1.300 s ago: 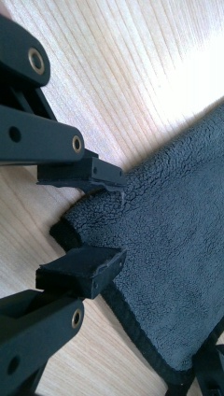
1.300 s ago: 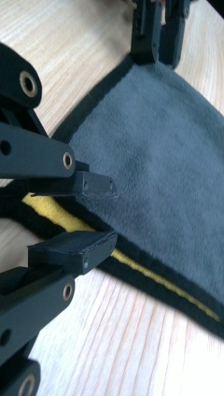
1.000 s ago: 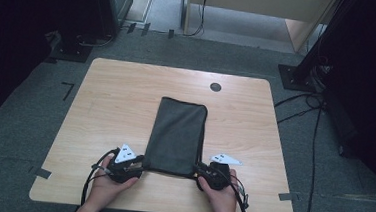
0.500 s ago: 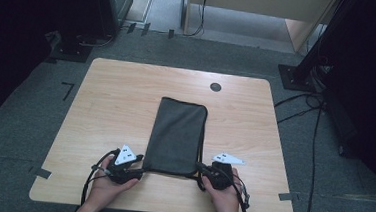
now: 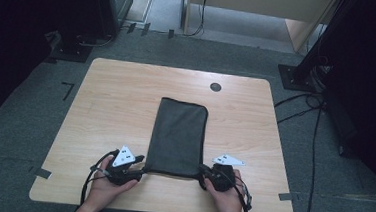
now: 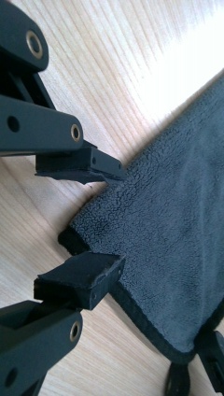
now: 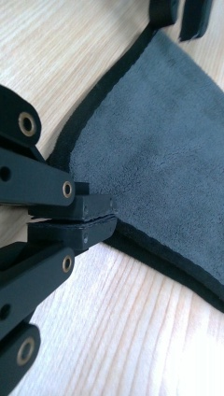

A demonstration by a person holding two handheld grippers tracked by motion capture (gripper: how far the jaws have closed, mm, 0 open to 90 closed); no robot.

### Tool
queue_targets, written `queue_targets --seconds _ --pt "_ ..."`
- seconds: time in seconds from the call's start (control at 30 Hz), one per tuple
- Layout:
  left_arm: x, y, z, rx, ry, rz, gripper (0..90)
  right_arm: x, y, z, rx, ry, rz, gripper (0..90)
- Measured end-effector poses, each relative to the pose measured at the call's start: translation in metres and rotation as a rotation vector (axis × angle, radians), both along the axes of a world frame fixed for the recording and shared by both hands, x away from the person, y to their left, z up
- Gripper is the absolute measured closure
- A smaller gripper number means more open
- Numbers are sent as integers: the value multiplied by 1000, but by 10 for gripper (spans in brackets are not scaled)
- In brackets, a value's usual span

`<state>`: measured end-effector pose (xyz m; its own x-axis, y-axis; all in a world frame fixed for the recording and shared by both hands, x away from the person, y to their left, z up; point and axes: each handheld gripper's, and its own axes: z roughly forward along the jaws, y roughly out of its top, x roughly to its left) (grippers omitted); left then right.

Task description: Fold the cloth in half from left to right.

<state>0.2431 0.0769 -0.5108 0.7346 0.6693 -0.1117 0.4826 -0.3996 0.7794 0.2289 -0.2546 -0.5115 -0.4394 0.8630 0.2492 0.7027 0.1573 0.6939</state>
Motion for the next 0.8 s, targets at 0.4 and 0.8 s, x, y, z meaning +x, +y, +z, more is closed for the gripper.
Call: queue_targets --seconds 0.4,0.8 --pt "1 3 2 -22 -4 9 511 1 -11 2 -60 -7 7 877" --pt "5 3 -2 -5 3 33 480 -2 -29 11 -12 -72 -34 598"
